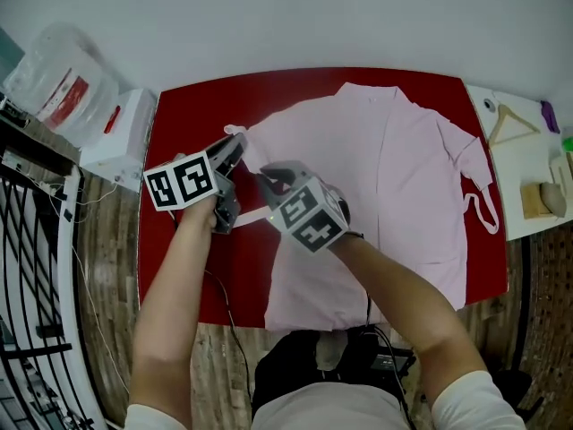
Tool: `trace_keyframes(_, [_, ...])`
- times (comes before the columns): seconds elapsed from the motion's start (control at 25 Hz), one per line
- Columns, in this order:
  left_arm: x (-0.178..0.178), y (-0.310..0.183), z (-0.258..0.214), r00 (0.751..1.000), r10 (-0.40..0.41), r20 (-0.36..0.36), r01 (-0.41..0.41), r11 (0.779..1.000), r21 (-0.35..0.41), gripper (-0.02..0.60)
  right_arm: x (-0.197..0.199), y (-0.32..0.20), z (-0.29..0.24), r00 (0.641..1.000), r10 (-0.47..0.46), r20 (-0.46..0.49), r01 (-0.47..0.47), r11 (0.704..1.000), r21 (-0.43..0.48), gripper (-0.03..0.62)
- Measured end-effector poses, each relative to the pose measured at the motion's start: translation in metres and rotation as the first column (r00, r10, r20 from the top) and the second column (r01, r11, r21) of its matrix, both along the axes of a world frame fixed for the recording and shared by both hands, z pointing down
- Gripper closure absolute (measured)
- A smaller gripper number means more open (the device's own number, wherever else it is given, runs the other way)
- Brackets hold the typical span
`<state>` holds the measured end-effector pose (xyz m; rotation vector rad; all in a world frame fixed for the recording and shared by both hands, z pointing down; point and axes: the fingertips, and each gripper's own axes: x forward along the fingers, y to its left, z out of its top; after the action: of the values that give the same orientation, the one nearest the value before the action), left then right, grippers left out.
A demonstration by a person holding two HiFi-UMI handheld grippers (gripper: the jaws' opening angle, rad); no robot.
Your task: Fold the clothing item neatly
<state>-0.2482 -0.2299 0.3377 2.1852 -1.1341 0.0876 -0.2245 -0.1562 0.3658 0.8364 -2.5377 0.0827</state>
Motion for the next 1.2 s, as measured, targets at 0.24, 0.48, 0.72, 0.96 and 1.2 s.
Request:
trace_keyframes(0.24, [0.076, -0.008, -0.015, 0.995, 0.08, 0.057, -0.083, 0.996, 0.04, 0.566, 0.065, -0.004, -0.007, 0.996, 0.074, 0.044, -0.073, 0.997, -0.028, 0.569])
trace_keyframes(0.48, [0.147, -0.012, -0.011, 0.981, 0.159, 0.114, -0.164, 0.986, 0.039, 0.566, 0.125, -0.006, -0.006, 0.986, 0.145, 0.082, -0.141, 0.989, -0.051, 0.569])
trace_keyframes(0.72, [0.206, -0.014, 0.001, 0.964, 0.217, 0.154, -0.223, 0.974, 0.025, 0.566, 0.178, -0.008, 0.005, 0.971, 0.208, 0.113, -0.199, 0.976, -0.086, 0.569])
trace_keyframes(0.96, [0.261, -0.015, 0.021, 0.941, 0.28, 0.189, -0.283, 0.959, -0.007, 0.566, 0.221, -0.009, 0.021, 0.952, 0.274, 0.139, -0.254, 0.957, -0.143, 0.569])
trace_keyframes(1.2, [0.302, -0.017, 0.049, 0.925, 0.322, 0.2, -0.317, 0.947, -0.056, 0.566, 0.26, -0.011, 0.048, 0.94, 0.315, 0.13, -0.288, 0.938, -0.191, 0.569])
